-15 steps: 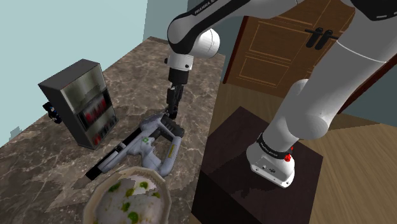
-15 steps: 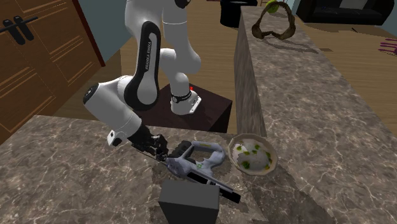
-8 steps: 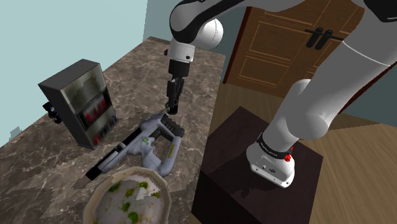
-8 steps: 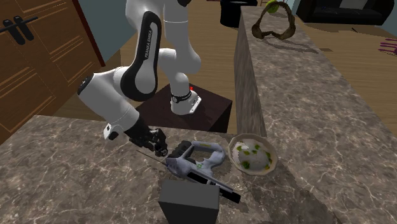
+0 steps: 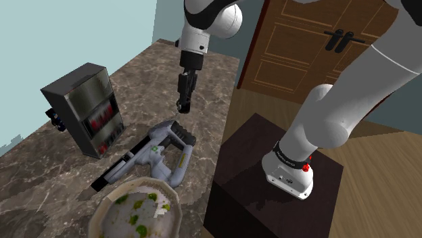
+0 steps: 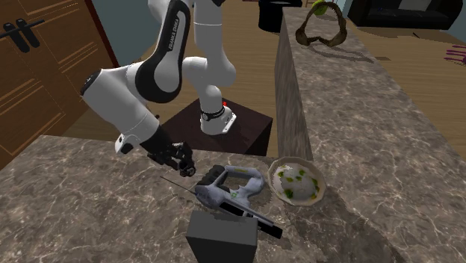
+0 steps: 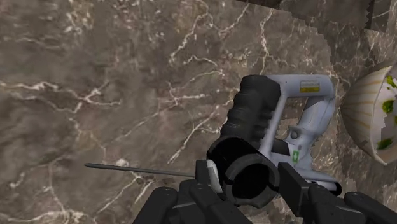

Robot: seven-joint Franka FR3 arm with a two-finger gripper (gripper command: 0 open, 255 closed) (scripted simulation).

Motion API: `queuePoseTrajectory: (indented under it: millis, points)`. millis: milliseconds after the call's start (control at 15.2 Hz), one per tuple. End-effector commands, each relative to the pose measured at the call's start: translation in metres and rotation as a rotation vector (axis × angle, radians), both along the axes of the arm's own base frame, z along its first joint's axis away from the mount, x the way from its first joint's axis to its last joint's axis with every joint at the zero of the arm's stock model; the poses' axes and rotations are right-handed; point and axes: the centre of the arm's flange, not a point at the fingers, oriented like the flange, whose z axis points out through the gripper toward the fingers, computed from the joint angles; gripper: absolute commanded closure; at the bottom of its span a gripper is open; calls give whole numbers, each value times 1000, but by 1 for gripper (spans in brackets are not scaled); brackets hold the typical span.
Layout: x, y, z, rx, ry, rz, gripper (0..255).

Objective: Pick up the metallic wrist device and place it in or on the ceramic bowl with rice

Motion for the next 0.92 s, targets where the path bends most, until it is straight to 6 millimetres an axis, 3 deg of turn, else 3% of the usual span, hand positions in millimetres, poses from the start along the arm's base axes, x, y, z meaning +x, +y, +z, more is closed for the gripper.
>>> queuePoseTrajectory:
  millis: [0,858]
  points:
    - [0,1,10,0,0,0,255]
    - [0,1,79,0,0,0,255]
